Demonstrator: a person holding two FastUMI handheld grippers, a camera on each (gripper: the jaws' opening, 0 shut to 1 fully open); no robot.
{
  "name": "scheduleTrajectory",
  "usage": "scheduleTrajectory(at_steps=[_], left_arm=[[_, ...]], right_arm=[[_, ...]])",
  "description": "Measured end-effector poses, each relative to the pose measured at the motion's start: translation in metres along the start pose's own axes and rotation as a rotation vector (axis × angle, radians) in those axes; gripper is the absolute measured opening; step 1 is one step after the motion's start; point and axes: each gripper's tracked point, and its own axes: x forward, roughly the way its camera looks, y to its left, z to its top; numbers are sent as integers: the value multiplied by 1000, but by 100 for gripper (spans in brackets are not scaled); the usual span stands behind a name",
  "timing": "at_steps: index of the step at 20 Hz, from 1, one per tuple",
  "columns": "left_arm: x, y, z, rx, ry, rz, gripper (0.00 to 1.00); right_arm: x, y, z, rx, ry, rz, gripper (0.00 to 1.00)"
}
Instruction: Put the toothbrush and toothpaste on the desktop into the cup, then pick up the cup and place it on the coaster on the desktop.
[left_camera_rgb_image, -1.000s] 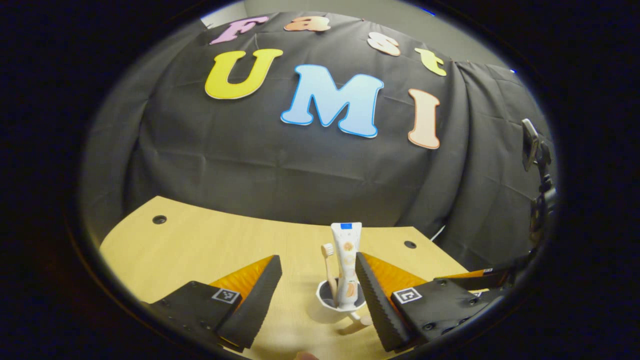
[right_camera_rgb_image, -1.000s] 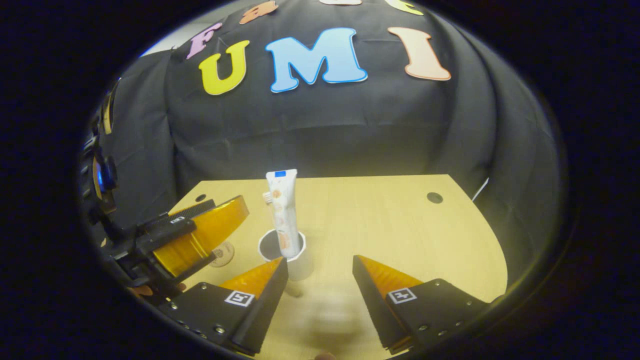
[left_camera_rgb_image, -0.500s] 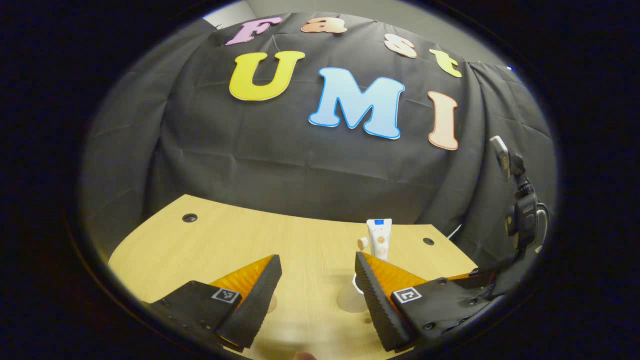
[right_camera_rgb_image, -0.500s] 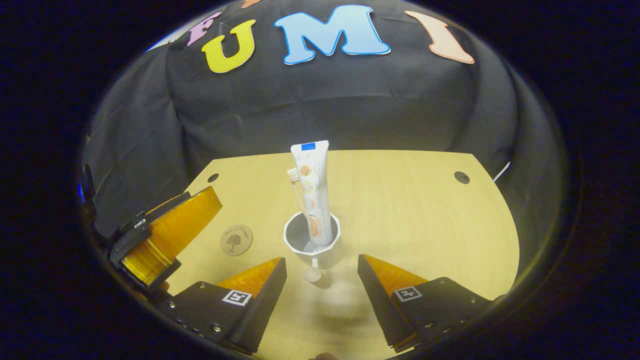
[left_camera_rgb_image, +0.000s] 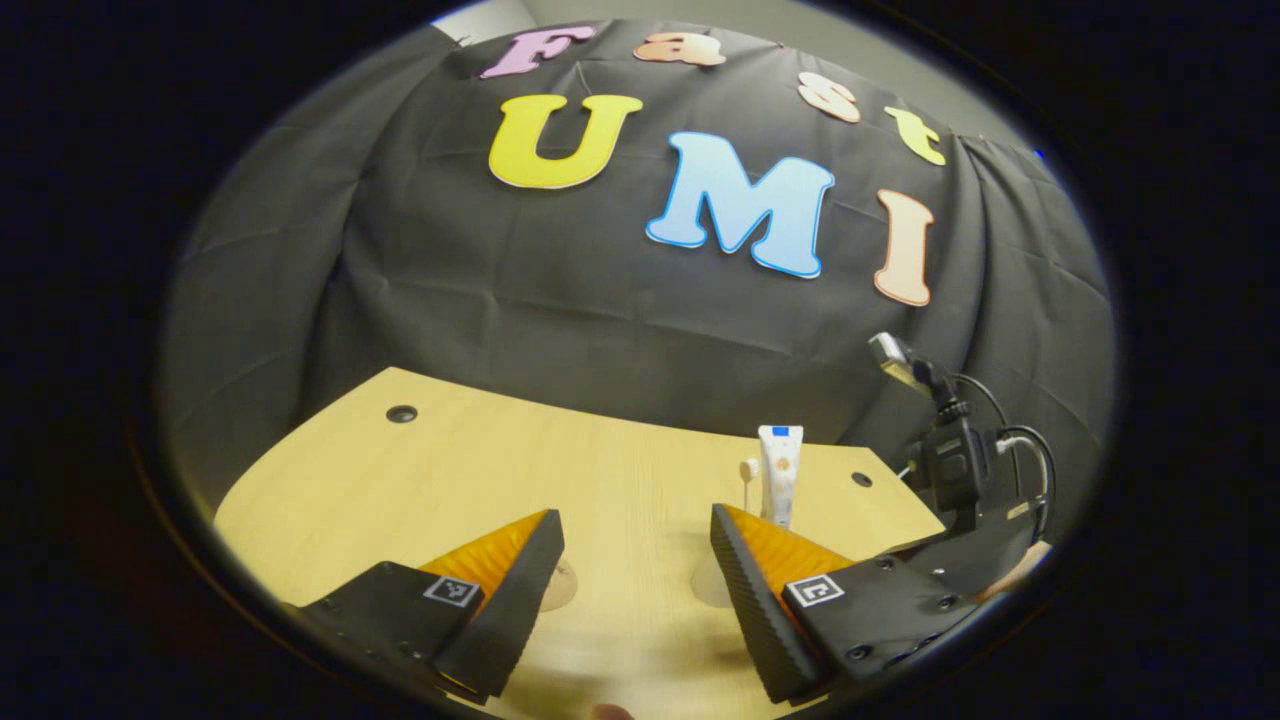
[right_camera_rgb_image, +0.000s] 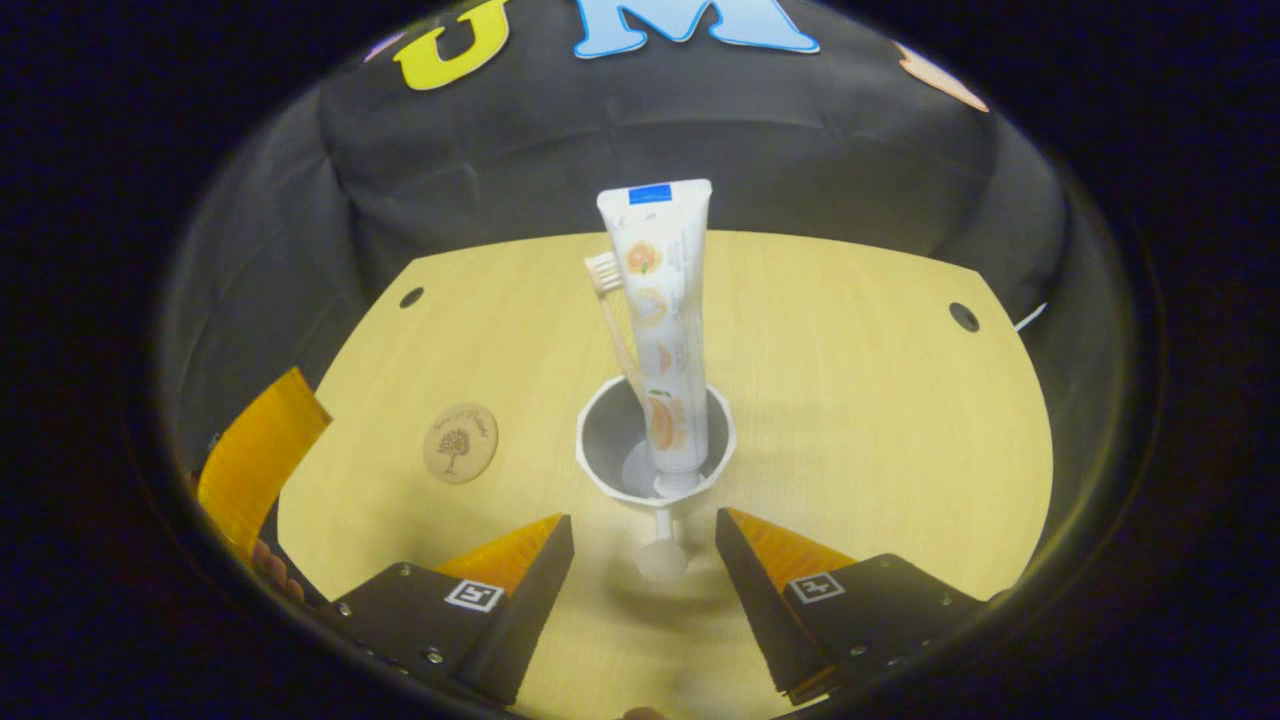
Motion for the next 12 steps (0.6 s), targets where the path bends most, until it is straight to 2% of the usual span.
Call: scheduleTrajectory(at_steps=[1, 12], left_arm=[[-1, 4, -2, -7, 5, 6, 95], [-7, 52, -26, -95, 68, 79, 95]], right_arm=[[3, -1, -2, -10, 20, -10, 88], [37, -15, -16, -116, 196, -111, 87]])
